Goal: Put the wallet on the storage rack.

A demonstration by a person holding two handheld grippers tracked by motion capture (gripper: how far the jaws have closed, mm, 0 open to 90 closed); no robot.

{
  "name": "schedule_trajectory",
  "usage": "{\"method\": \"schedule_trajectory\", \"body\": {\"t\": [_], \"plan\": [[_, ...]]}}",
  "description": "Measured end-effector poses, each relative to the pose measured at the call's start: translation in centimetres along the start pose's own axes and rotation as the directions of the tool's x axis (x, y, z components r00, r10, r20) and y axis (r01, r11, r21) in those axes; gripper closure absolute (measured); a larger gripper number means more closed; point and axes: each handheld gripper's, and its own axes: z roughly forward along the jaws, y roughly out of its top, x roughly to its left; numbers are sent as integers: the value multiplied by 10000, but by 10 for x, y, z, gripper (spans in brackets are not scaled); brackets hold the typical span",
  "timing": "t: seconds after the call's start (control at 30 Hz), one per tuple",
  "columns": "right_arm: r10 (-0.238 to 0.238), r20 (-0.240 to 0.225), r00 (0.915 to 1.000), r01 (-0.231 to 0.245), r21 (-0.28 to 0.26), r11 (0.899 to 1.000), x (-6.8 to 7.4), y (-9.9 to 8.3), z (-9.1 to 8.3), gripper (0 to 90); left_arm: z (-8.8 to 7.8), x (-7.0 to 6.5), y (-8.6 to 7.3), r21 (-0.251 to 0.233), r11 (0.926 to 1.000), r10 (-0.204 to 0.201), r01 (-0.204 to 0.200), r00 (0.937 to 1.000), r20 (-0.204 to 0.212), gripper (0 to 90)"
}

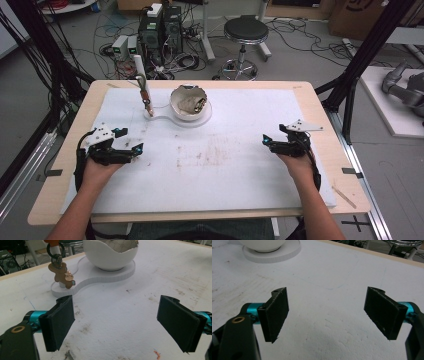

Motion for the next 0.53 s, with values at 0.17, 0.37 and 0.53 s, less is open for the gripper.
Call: {"method": "schedule_trajectory", "body": {"t": [0.17,0.37,0.53], "plan": [[32,-31,10000,-32,29,10000,-1,0,0,204,0,0,0,49,10000,15,-15,10000,-18,144],[14,-21,10000,-14,-3,10000,-1,0,0,204,0,0,0,43,10000,0,0,10000,-24,143],[126,93,9999,-128,200,9997,-2,-1,3,204,1,1,-1,115,9999,-33,33,10000,4,143]]}}
